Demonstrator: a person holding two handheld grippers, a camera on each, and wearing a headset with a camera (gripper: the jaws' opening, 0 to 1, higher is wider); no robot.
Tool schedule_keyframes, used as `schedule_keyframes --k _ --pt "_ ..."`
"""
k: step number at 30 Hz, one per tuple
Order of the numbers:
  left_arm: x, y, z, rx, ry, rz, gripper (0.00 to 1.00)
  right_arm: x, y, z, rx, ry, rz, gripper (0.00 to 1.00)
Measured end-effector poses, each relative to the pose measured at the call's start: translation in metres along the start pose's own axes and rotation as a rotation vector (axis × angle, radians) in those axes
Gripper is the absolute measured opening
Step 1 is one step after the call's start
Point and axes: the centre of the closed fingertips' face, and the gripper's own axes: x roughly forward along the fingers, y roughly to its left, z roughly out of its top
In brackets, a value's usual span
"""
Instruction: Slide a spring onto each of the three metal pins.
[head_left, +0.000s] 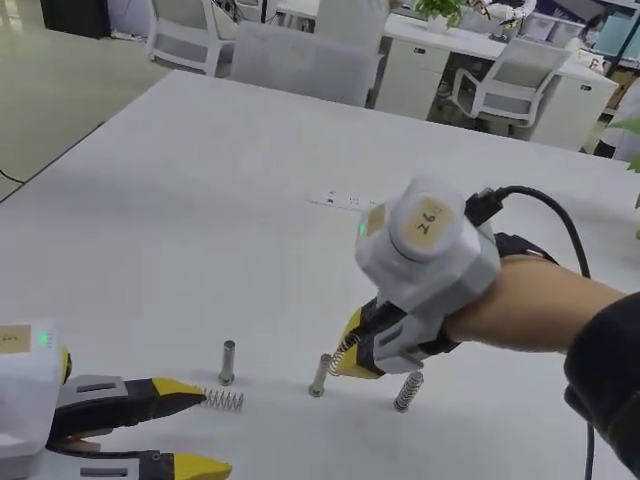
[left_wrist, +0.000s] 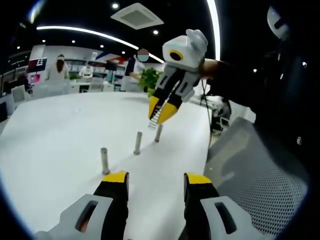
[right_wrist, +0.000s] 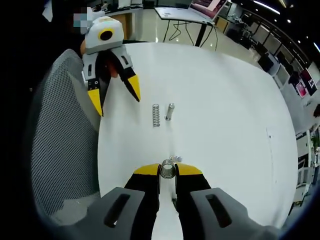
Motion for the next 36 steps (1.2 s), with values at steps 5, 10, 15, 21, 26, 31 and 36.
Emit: schedule_keyframes --k 5,10,15,21,26,31,36 --pt "0.000 0.000 0.000 -0.002 0.000 0.002 0.38 0.005 -0.008 0.000 0.003 0.010 -0.015 0.08" --pt "-0.001 0.000 -0.001 -0.002 0.000 0.002 0.38 0.009 -0.011 0.001 0.002 0.012 -0.017 0.08" --pt "-0.002 0.001 -0.002 -0.002 0.003 0.003 0.38 0.012 -0.015 0.002 0.001 0.014 -0.024 0.08" --pt "-0.003 0.001 -0.003 -0.003 0.006 0.002 0.37 0.017 -0.015 0.002 -0.001 0.020 -0.017 0.08" --pt "-0.004 0.001 -0.004 -0.004 0.006 0.003 0.37 0.019 -0.016 0.003 0.001 0.021 -0.016 0.08" --pt "-0.004 0.001 -0.004 -0.005 0.006 0.004 0.36 0.022 -0.016 0.001 0.004 0.032 -0.008 0.08" --pt "-0.004 0.001 -0.004 -0.005 0.007 0.004 0.36 0.025 -0.017 0.000 0.005 0.035 -0.002 0.08"
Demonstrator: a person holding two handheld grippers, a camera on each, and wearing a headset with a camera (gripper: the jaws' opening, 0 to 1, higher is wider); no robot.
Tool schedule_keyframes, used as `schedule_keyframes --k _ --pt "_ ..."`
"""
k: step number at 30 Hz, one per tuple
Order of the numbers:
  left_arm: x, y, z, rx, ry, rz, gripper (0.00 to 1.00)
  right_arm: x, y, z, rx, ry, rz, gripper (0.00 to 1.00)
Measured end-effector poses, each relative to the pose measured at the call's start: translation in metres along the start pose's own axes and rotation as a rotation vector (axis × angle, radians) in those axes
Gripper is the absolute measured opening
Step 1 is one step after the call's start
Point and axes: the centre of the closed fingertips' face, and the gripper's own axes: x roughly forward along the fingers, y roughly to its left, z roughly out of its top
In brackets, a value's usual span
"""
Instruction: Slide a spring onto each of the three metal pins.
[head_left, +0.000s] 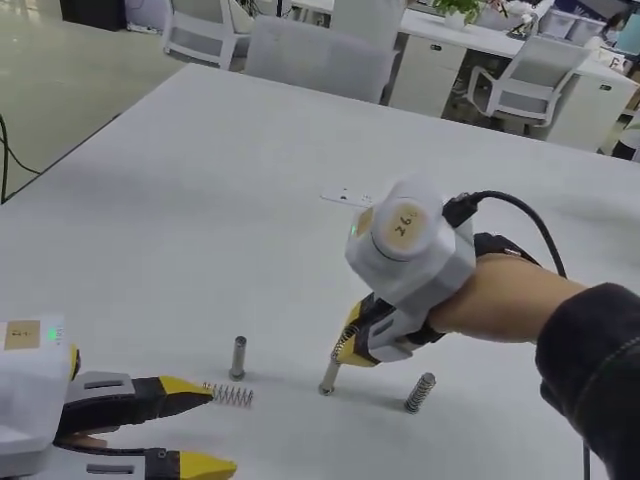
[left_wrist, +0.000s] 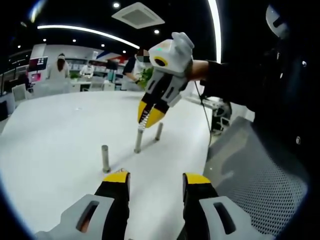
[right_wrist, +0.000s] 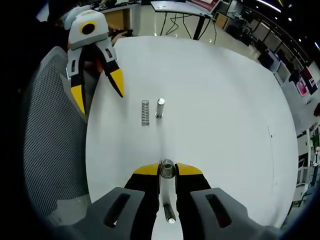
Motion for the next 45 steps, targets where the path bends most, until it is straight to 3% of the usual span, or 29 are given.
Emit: schedule_keyframes --k 45 --pt "-0.001 0.001 -0.002 -0.002 0.010 0.010 0.34 0.044 0.007 -0.020 0.043 0.057 0.056 0.08"
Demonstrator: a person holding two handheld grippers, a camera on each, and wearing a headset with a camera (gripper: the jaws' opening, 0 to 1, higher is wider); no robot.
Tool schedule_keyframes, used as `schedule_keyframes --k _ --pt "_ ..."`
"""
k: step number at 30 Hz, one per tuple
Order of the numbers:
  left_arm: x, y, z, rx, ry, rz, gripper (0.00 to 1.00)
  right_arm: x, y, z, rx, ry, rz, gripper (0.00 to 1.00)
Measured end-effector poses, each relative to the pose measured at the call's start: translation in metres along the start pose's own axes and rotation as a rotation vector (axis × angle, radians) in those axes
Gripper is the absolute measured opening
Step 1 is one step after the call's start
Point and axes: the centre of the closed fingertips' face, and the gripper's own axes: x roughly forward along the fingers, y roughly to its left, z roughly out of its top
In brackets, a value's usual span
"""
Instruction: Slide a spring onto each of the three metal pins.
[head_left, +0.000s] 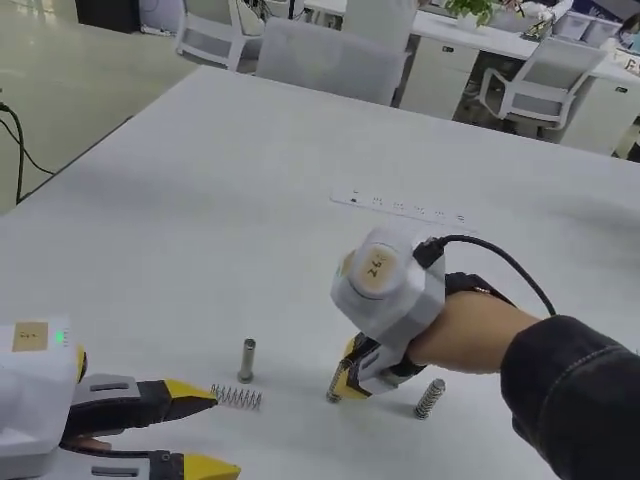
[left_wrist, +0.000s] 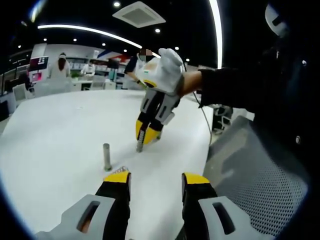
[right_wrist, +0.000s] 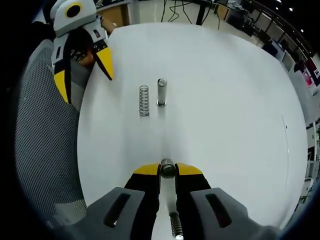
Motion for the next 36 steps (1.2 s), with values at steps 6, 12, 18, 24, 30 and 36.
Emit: schedule_keyframes --k 6,12,18,24,30,36 --pt "-0.0006 0.0007 0.0005 -0.002 -0.002 0.002 0.34 0.0047 0.0000 -0.0024 0.005 0.011 0.003 0.08" --pt "-0.0004 0.0013 0.0000 -0.001 0.000 0.001 0.34 0.0061 -0.0014 -0.0011 0.016 0.006 0.003 0.08" --pt "-0.0003 0.0018 0.0004 -0.002 -0.003 0.001 0.34 0.0067 -0.0007 -0.0016 0.015 0.010 0.004 0.09" --pt "-0.0007 0.0018 -0.0005 -0.001 -0.002 0.001 0.34 0.0068 0.0002 -0.0016 0.014 0.012 0.006 0.09" --pt "-0.0010 0.0019 -0.0002 0.000 -0.003 0.002 0.34 0.0064 0.0008 -0.0017 0.015 0.010 0.004 0.12" --pt "-0.0013 0.0011 -0.0006 0.003 -0.001 0.001 0.34 0.0052 0.0000 -0.0025 0.014 0.009 -0.002 0.14"
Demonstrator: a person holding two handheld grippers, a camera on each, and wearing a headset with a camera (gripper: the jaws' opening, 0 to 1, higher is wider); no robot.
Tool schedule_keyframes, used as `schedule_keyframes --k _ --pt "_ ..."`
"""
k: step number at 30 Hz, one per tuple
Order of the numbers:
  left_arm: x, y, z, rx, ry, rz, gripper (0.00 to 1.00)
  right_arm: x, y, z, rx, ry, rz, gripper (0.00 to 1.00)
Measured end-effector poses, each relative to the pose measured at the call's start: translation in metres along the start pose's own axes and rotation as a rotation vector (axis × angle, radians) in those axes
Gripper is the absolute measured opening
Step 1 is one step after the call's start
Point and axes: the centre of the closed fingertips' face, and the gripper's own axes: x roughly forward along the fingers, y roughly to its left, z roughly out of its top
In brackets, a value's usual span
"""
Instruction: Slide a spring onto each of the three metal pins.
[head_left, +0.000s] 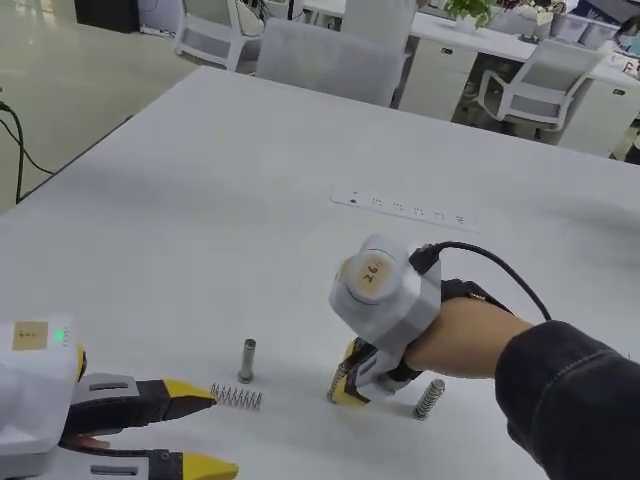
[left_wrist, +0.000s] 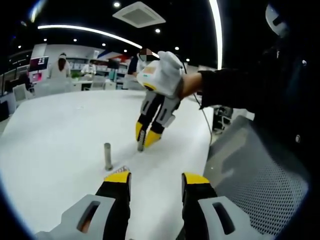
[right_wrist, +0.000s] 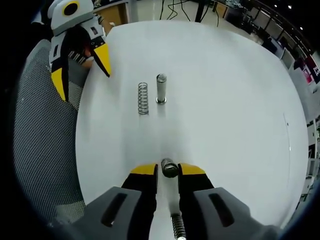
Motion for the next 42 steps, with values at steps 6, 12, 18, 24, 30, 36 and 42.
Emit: schedule_keyframes --k 6,12,18,24,30,36,42 --pt "0.000 0.000 0.001 0.002 -0.001 0.000 0.34 -0.005 -0.001 0.003 0.001 -0.011 -0.013 0.16" --pt "-0.001 -0.001 0.001 0.006 0.001 -0.001 0.34 -0.011 -0.004 0.007 -0.001 -0.024 -0.030 0.17" --pt "-0.001 -0.002 0.002 0.009 0.000 -0.002 0.34 -0.019 -0.005 0.014 -0.009 -0.039 -0.043 0.18" --pt "-0.002 -0.002 0.003 0.013 -0.001 -0.001 0.34 -0.023 -0.001 0.022 -0.024 -0.054 -0.050 0.19" --pt "-0.003 -0.003 0.003 0.015 -0.003 0.002 0.34 -0.024 0.007 0.037 -0.033 -0.092 -0.034 0.18" --pt "-0.004 -0.006 0.003 0.015 -0.003 0.006 0.34 -0.020 0.017 0.043 -0.057 -0.094 -0.019 0.18" --pt "-0.005 -0.006 0.003 0.014 -0.005 0.010 0.34 -0.015 0.023 0.049 -0.077 -0.091 -0.002 0.18"
